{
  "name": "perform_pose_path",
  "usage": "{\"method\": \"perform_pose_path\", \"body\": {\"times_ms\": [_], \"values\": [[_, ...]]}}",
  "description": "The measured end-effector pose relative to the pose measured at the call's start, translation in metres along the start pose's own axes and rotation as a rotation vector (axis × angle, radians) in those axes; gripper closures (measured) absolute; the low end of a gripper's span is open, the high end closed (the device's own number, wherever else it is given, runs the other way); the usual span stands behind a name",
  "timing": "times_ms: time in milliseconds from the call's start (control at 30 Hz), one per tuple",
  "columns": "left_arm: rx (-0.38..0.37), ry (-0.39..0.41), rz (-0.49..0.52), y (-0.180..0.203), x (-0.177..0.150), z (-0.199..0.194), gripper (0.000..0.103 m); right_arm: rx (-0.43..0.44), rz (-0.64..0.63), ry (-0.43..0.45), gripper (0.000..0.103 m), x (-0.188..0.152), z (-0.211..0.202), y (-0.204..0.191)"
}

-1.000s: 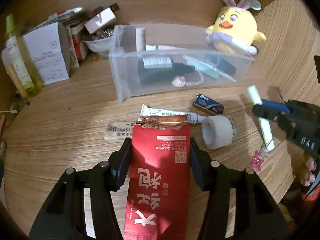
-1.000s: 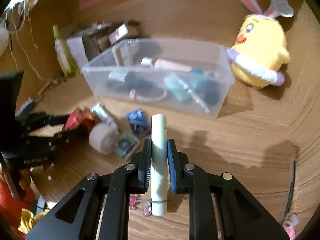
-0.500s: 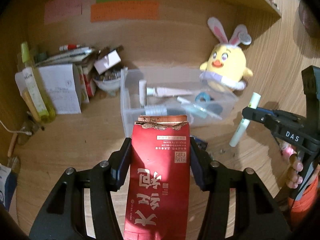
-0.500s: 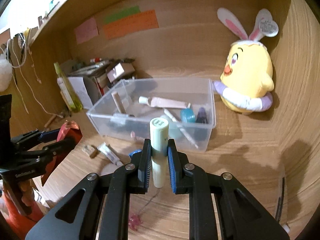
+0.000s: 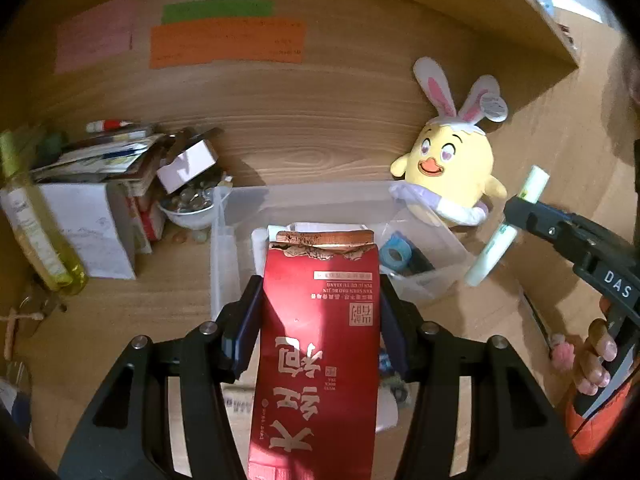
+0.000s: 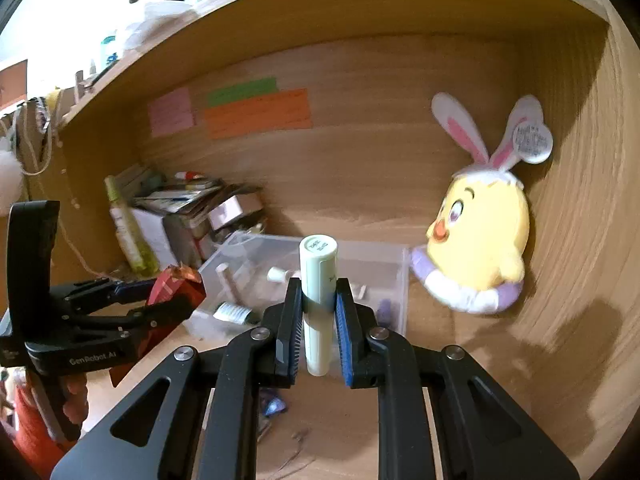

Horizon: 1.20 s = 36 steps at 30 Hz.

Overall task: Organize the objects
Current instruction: 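Carry the red packet and mint tube into the box and open both tools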

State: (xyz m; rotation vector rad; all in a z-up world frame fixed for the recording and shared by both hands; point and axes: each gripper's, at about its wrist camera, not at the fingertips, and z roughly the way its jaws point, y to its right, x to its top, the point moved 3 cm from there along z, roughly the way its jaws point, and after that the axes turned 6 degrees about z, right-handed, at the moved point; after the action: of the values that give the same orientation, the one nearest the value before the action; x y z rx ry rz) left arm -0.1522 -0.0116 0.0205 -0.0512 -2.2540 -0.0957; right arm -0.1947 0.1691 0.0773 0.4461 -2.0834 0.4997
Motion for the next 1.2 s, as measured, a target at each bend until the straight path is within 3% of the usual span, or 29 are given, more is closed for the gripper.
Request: {"method": "perform_pose_path", "body": {"times_ms": [167,400,700,800,1100,1200], "values": [[0.01,-0.034,0.004,0.0,0.018,0.027,0.049,-0.081,-0.048,-0.017,0.089,0.01,0.024,0.006],[0.007,-0.09,0.021,0.005,0.038,0.067,0.049,-0.168,-0.134,-0.146,0.089,0.001,0.074,0.012],[0.024,-0.155,0.057,0.012,0.046,0.109,0.049,-0.157,-0.183,-0.251,0.089,-0.012,0.114,0.001],[0.007,-0.154,0.045,0.012,0.044,0.106,0.049,-0.121,-0.168,-0.277,0.088,-0.014,0.119,-0.001],[0.02,-0.07,0.08,0.011,0.043,0.061,0.049,-0.056,-0.111,-0.244,0.084,-0.011,0.095,0.0],[0.02,-0.048,0.081,0.008,0.038,0.044,0.049,-0.036,-0.107,-0.222,0.075,-0.011,0.079,-0.003]]}}
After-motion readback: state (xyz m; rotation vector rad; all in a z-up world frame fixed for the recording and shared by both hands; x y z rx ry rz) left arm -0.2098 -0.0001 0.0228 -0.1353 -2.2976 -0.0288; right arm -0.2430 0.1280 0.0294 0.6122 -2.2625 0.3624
